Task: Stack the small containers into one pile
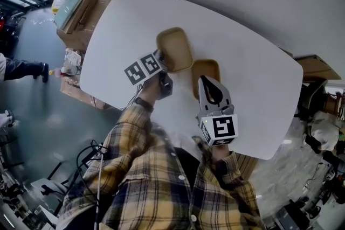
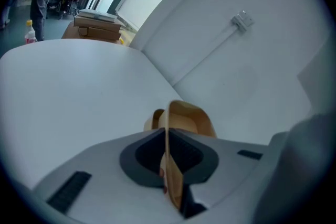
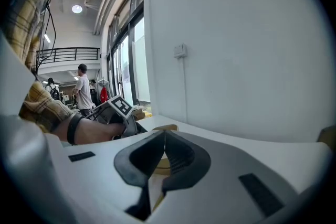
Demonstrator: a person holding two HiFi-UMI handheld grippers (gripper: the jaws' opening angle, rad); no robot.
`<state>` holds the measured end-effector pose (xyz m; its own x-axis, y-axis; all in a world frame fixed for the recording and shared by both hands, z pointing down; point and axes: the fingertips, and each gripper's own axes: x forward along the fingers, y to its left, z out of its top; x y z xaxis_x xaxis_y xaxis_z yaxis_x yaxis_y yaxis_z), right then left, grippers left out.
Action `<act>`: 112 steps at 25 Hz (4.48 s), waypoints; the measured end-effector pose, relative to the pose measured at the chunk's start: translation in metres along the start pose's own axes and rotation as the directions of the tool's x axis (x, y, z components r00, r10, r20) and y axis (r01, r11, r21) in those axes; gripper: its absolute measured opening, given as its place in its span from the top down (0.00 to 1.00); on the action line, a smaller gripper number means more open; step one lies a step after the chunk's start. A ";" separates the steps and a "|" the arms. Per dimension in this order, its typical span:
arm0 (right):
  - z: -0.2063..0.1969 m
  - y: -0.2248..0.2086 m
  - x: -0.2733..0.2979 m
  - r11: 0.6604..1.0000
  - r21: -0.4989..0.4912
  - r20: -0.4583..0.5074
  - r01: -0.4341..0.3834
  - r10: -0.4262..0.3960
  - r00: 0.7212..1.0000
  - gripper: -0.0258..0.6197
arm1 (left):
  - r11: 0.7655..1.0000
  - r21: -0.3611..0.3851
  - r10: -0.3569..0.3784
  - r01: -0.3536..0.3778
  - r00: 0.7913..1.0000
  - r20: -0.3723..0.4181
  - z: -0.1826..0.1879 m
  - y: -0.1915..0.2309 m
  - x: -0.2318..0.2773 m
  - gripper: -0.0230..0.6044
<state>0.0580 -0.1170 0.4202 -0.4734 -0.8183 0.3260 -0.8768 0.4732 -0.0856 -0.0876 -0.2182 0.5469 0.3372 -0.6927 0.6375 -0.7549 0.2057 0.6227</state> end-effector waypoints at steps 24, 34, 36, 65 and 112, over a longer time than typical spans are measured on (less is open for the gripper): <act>-0.019 -0.024 0.013 0.999 0.033 -0.058 -0.017 0.018 0.998 0.94 | 0.913 0.348 0.225 -0.212 0.974 0.004 -0.018 0.030 0.015 0.91; -0.027 -0.025 0.010 0.999 0.049 -0.080 0.008 -0.005 0.997 0.94 | 0.878 0.426 0.261 -0.219 0.964 -0.042 -0.037 0.038 0.025 0.91; -0.028 -0.024 0.010 0.999 0.049 -0.079 0.011 -0.007 0.997 0.94 | 0.885 0.419 0.250 -0.205 0.967 -0.054 -0.038 0.038 0.026 0.91; -0.006 -0.041 -0.032 0.984 0.029 -0.043 0.177 -0.176 0.983 0.94 | 0.971 0.179 -0.141 0.161 0.983 -0.116 -0.037 -0.052 -0.028 0.91; -0.136 -0.105 0.012 0.945 0.233 -0.496 0.230 -0.088 0.864 0.91 | 0.862 0.458 -0.065 0.218 0.943 -0.326 -0.147 -0.080 -0.025 0.86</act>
<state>0.1558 -0.1316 0.5612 -0.2901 -0.5864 0.7563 -0.9570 0.1825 -0.2256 0.0469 -0.1161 0.5479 0.5509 -0.4411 0.7084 -0.8345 -0.2909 0.4679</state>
